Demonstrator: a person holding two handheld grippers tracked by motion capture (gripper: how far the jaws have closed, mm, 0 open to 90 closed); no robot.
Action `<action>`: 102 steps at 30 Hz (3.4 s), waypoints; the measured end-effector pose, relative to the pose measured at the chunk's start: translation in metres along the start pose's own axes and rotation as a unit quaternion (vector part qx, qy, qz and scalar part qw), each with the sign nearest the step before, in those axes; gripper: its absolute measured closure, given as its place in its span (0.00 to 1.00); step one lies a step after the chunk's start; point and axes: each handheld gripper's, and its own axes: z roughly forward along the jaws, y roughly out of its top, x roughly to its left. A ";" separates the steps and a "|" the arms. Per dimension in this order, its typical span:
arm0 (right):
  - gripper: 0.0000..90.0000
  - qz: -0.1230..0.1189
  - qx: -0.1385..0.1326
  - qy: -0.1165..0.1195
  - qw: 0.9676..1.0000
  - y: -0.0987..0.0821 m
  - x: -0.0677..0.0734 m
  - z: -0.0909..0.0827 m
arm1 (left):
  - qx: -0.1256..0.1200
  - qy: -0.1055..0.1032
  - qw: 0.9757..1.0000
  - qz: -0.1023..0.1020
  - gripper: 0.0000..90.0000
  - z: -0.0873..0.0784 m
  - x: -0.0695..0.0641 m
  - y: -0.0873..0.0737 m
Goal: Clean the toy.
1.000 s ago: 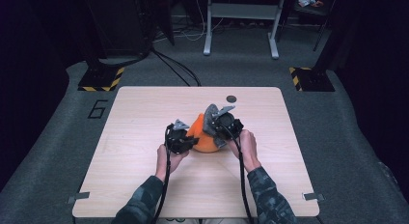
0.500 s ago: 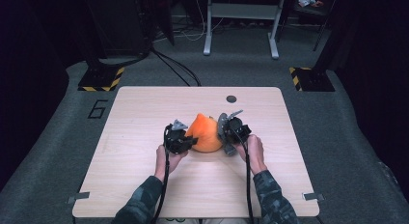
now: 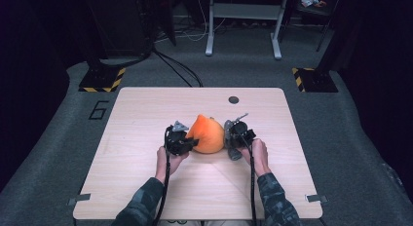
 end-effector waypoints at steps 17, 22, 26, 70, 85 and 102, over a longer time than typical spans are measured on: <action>0.79 -0.090 -0.102 0.000 0.991 0.048 0.050 -0.059 | 0.006 0.008 0.999 0.032 0.88 -0.001 -0.011 0.002; 0.79 -0.073 -0.102 0.014 0.992 0.043 0.042 -0.055 | -0.003 0.004 1.000 0.019 0.88 0.000 -0.008 0.001; 0.79 -0.064 -0.089 0.016 0.994 0.036 0.034 -0.052 | -0.002 0.003 1.000 0.018 0.88 0.000 -0.007 0.000; 0.79 -0.046 -0.112 0.020 0.992 0.025 0.027 -0.054 | 0.001 0.015 1.000 0.020 0.88 0.000 -0.004 0.000; 0.80 -0.039 -0.094 0.009 0.995 0.024 0.029 -0.036 | 0.001 0.011 1.000 0.022 0.53 -0.002 0.006 -0.003; 0.79 -0.013 -0.112 0.003 0.994 0.022 0.017 -0.035 | 0.001 0.036 0.997 0.066 0.88 0.011 -0.003 -0.004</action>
